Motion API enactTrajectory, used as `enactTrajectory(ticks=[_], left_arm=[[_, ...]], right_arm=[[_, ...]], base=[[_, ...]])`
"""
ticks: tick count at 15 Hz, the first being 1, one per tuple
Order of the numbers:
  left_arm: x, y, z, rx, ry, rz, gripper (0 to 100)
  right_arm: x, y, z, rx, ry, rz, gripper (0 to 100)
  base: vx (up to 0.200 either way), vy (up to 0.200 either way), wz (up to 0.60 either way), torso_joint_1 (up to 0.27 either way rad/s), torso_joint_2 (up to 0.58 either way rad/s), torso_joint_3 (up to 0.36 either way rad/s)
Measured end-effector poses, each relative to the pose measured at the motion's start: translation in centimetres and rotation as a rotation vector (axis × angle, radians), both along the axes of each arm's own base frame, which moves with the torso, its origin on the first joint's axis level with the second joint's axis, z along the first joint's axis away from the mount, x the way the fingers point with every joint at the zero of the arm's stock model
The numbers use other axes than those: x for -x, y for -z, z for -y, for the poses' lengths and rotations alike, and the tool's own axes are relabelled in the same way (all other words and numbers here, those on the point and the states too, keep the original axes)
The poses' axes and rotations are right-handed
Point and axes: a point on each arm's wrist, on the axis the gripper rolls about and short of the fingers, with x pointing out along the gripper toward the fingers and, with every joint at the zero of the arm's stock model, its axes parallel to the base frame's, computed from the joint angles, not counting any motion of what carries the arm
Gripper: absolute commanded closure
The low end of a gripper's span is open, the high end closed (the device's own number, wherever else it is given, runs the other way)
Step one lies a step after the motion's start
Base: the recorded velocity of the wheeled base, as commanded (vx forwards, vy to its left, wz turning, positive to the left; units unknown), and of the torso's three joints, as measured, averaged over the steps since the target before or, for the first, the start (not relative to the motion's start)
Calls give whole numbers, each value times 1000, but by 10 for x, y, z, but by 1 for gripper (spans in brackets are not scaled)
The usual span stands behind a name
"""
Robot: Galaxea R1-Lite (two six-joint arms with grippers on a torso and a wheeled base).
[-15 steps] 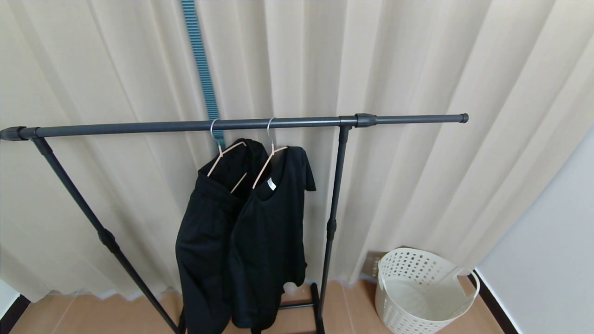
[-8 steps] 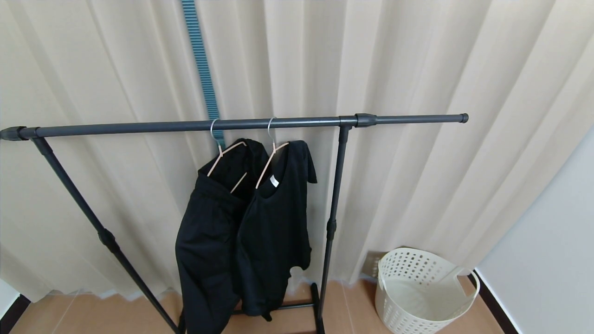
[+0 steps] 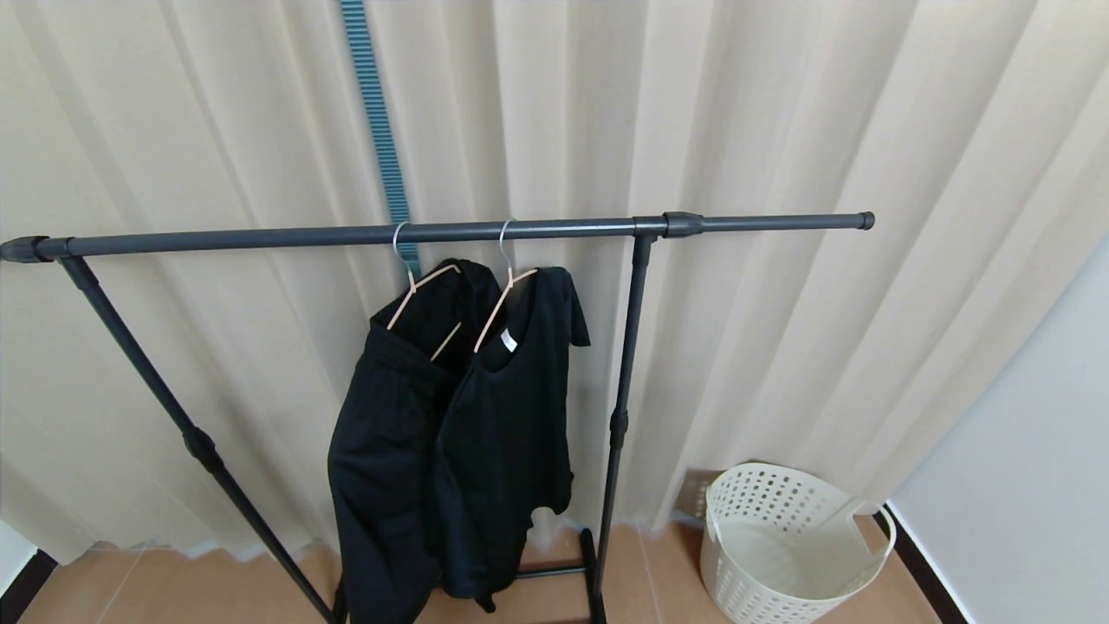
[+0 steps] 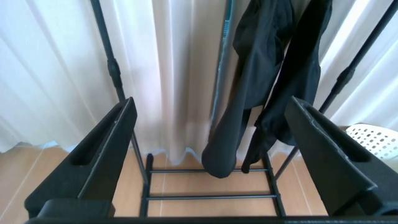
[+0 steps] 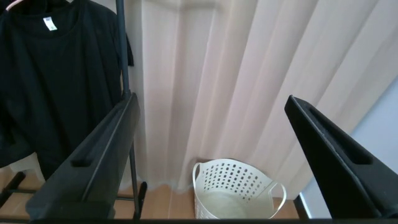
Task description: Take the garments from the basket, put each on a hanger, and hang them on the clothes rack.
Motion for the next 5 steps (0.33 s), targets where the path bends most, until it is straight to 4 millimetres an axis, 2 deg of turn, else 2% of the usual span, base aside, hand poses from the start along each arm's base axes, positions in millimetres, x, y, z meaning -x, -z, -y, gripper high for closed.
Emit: enactTrajectory(ticks=[5], left_arm=[[0, 0, 0, 0, 0, 0, 0]], right_arm=[[0, 0, 0, 1, 1, 1, 0]], base=[[0, 0, 0, 0, 0, 0]])
